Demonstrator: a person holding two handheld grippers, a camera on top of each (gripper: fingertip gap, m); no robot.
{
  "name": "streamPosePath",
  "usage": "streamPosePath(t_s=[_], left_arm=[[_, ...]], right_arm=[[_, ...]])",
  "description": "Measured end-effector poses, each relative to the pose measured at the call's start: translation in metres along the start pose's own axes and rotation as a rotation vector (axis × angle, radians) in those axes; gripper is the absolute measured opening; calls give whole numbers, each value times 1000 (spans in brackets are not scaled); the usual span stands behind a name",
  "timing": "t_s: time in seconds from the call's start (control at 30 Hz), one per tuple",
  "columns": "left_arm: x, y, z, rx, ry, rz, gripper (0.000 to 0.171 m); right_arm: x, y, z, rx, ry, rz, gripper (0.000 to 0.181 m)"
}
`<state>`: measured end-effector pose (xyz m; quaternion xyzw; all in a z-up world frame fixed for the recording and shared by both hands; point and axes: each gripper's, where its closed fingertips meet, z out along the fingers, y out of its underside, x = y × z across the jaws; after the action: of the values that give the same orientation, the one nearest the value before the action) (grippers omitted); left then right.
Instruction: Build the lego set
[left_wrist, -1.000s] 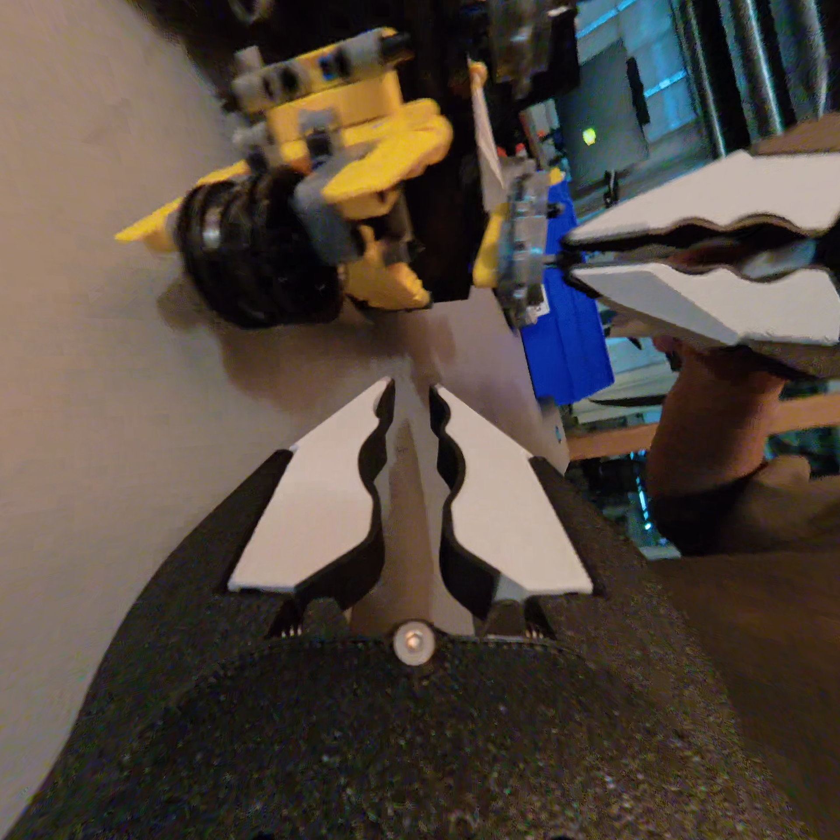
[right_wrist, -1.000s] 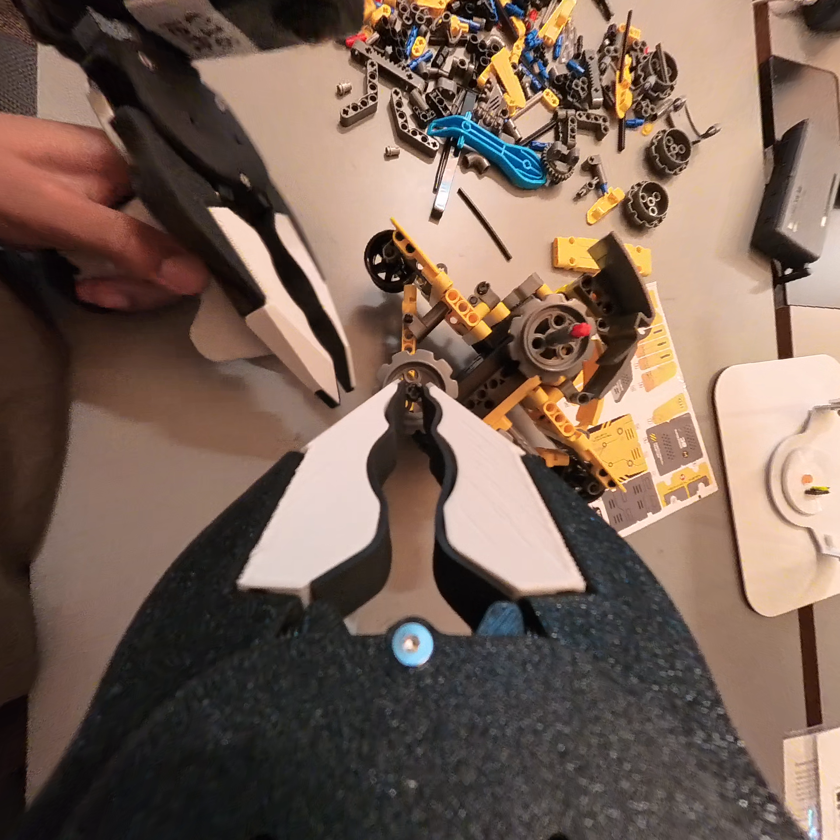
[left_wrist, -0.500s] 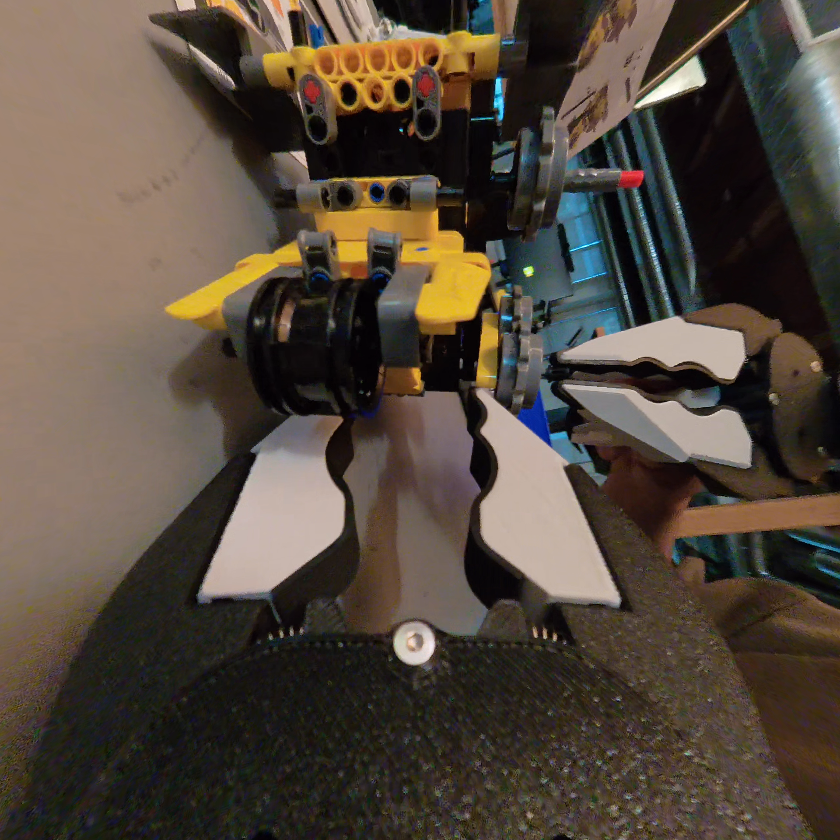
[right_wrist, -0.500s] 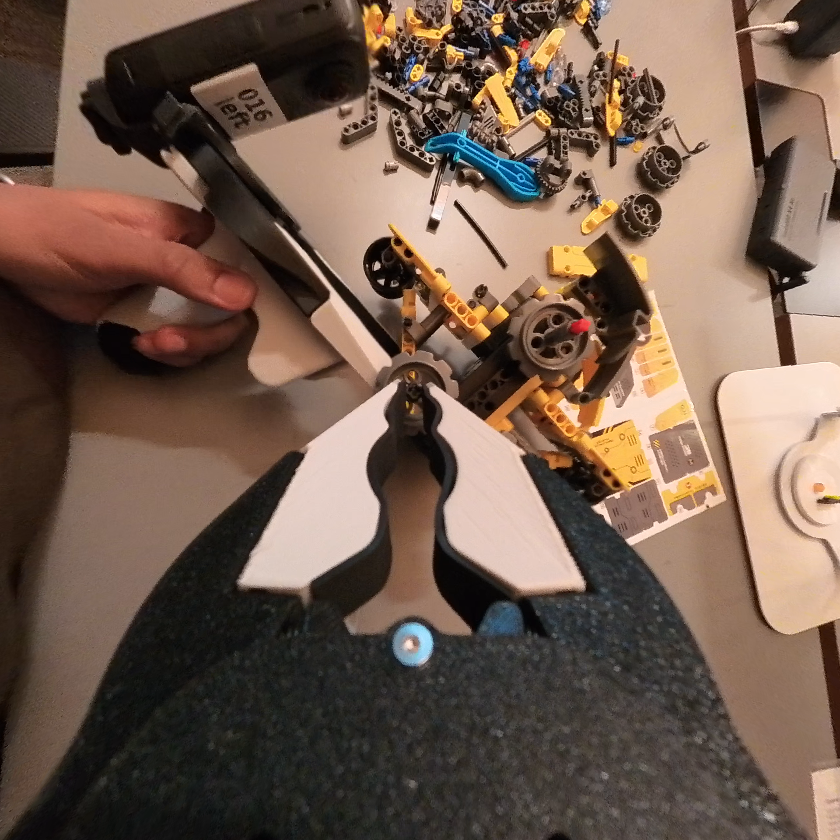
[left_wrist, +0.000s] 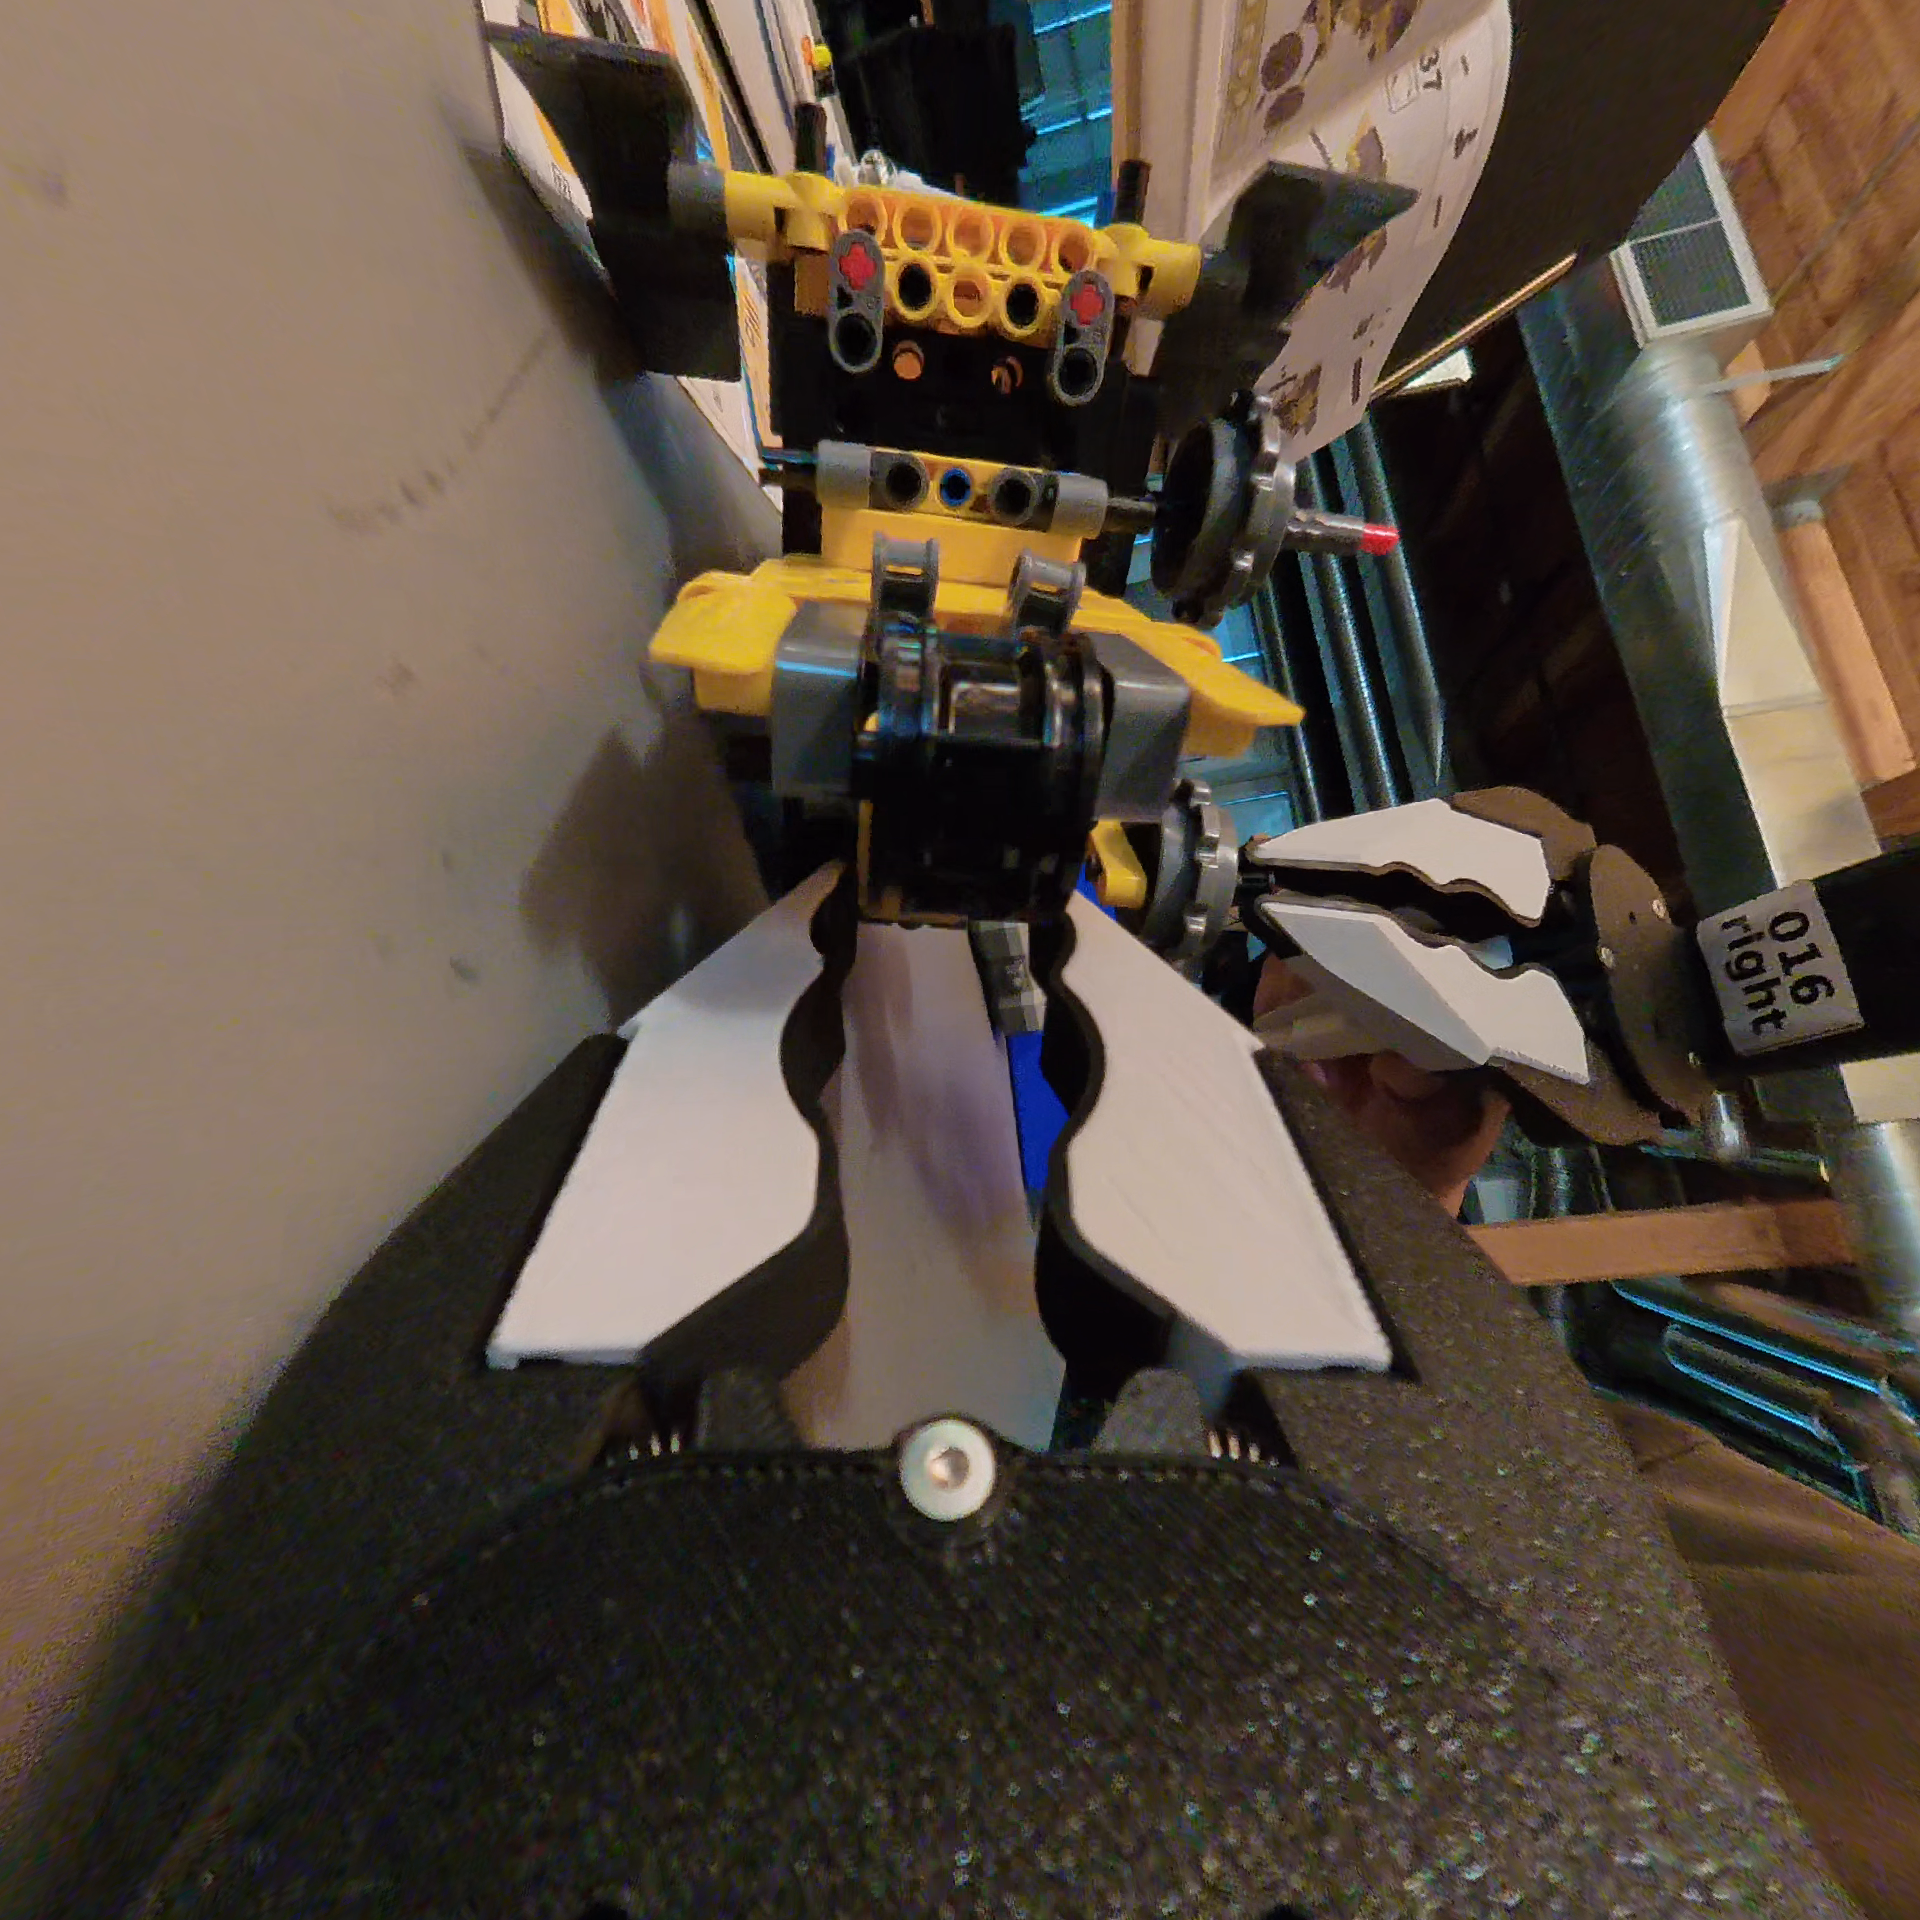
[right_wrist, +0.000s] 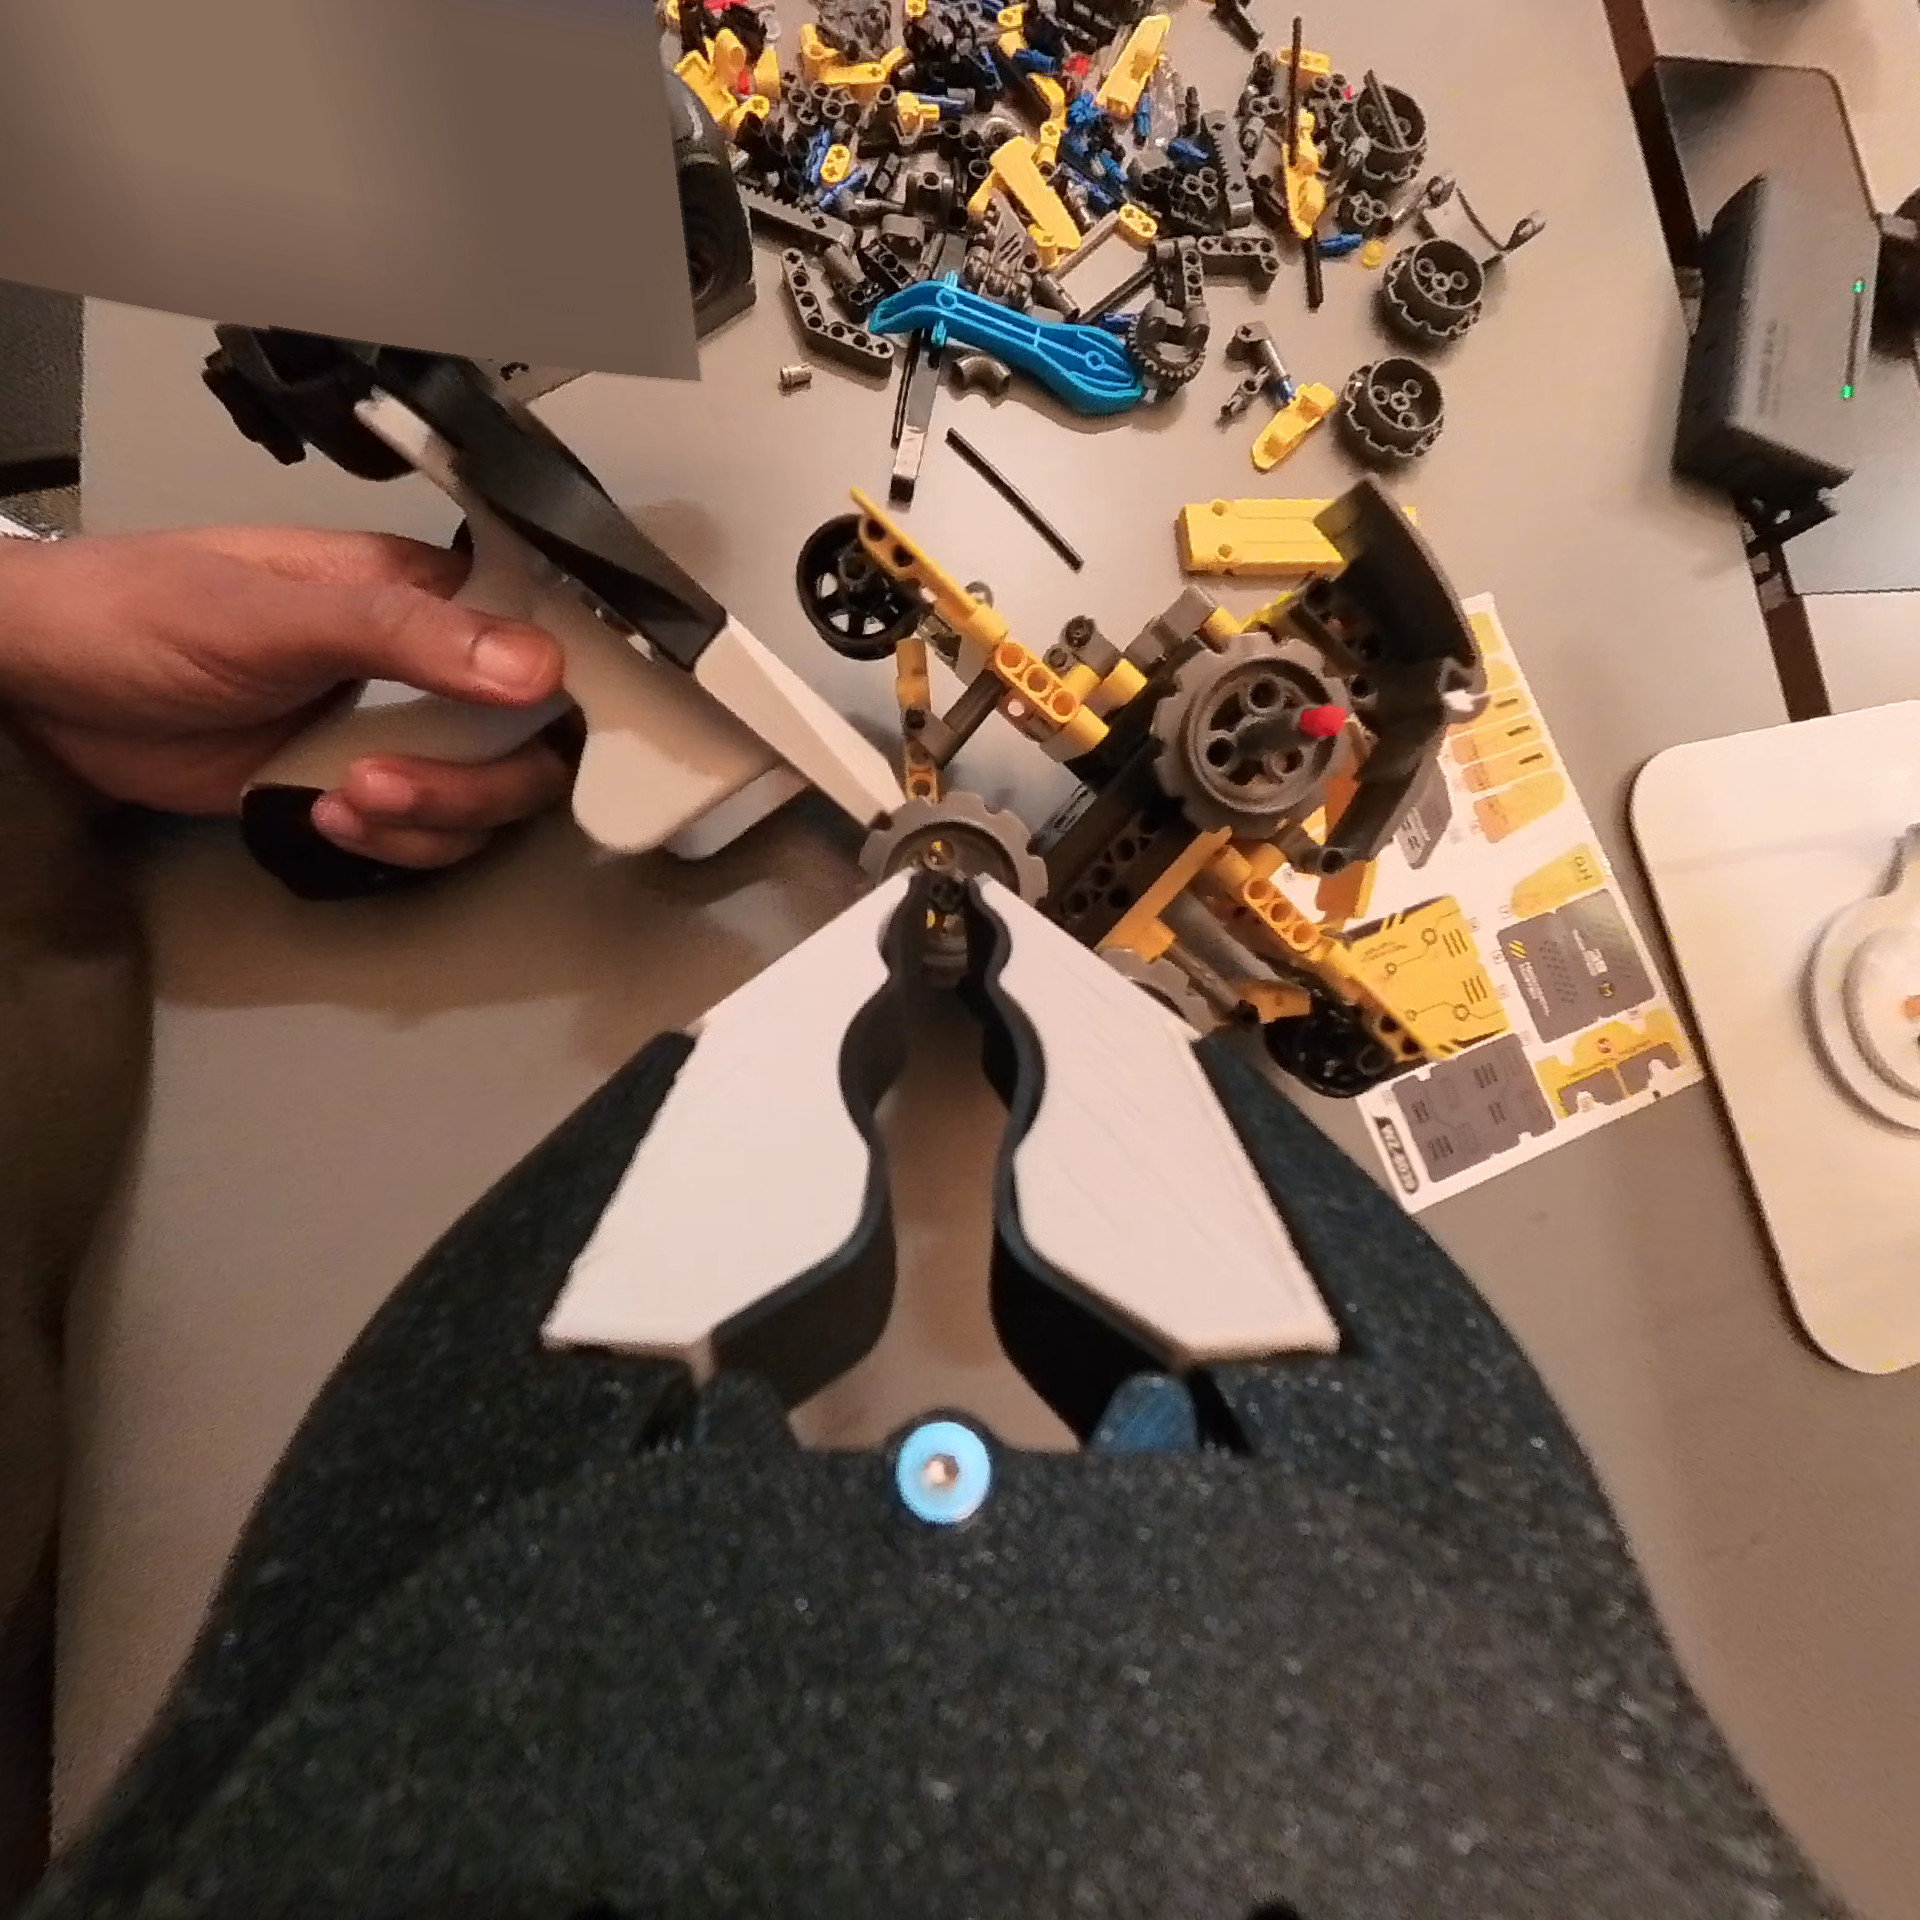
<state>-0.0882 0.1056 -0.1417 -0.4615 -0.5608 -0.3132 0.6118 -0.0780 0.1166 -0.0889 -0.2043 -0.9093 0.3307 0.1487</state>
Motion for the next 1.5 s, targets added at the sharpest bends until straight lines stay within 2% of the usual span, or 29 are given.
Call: streamPosePath(t_s=[0.13, 0.23, 0.3, 0.5, 0.8, 1.33, 1.43, 1.47, 1.5], left_arm=[[1, -8, 1, 44, 5, 6, 36], [0, -14, 3, 66, 3, 10, 32], [-1, -15, 3, 63, -3, 8, 26], [0, -12, 4, 40, 11, 10, 26], [0, -11, 4, 32, 7, 12, 26], [0, -10, 5, 20, 10, 9, 26], [1, -9, 5, 19, 7, 20, 26], [1, -9, 5, 19, 6, 23, 26], [1, -10, 5, 20, 5, 25, 25]], right_arm=[[1, 0, 0, 15, -7, 27, 5], [1, -1, 0, 21, -6, 33, 6], [3, 0, -1, 18, 2, 33, 6], [6, 4, -4, 40, 8, 60, 6], [5, 3, -4, 135, 105, -12, 5], [6, 2, -1, 188, 176, -104, 6], [7, 2, -2, 214, 184, -56, 6], [7, 3, -2, 218, 179, -36, 7], [6, 4, -2, 222, 177, -18, 21]])
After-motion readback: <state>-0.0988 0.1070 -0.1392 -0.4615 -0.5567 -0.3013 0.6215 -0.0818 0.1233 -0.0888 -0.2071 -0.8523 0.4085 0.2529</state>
